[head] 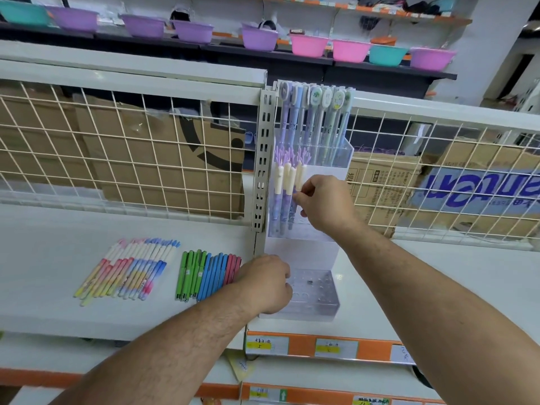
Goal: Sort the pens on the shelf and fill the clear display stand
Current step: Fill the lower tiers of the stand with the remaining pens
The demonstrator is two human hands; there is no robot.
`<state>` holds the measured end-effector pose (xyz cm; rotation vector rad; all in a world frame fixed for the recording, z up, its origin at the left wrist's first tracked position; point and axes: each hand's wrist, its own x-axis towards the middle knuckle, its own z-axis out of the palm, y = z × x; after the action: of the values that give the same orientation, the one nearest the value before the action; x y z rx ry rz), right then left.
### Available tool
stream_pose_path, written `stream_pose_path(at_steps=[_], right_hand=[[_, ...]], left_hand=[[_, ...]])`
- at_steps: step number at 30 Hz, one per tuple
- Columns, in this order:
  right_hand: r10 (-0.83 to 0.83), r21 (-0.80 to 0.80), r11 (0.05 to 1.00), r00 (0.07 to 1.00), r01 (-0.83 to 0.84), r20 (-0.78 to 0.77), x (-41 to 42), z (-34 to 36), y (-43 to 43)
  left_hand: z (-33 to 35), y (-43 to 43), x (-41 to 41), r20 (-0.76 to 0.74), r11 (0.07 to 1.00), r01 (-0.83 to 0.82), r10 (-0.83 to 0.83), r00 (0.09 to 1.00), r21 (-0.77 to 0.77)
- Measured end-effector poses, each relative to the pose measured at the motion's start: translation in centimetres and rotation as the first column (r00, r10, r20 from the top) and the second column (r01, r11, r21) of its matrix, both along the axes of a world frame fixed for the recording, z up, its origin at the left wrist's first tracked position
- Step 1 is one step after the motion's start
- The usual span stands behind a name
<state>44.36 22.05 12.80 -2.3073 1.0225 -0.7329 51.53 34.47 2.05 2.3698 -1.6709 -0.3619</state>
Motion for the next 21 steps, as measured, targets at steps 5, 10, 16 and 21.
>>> stream_pose_path(at_steps=[5, 10, 16, 21], right_hand=[[-0.040, -0.074, 0.997, 0.996, 0.033, -0.083, -1.9, -1.2, 1.0], [0.011, -0.094, 0.995, 0.959, -0.039, -0.283, -4.8, -3.2, 2.0], [0.095, -0.057, 0.990, 0.921, -0.126, -0.377, -6.4, -5.8, 2.5], [0.146, -0.055, 0.983, 0.923, -0.177, -0.355, -6.2, -6.8, 3.2]], left_hand=[[0.3, 0.0, 0.1, -0.034, 1.000, -0.028, 0.028, 0.999, 0.003], [0.9, 0.5, 0.0, -0.097, 0.987, -0.098, 0.086, 0.992, -0.128], [1.3, 1.3, -0.2, -0.122, 0.951, -0.193, 0.168, 0.978, -0.243], [1.3, 2.4, 0.2, -0.106, 0.941, -0.226, 0.205, 0.973, -0.251]])
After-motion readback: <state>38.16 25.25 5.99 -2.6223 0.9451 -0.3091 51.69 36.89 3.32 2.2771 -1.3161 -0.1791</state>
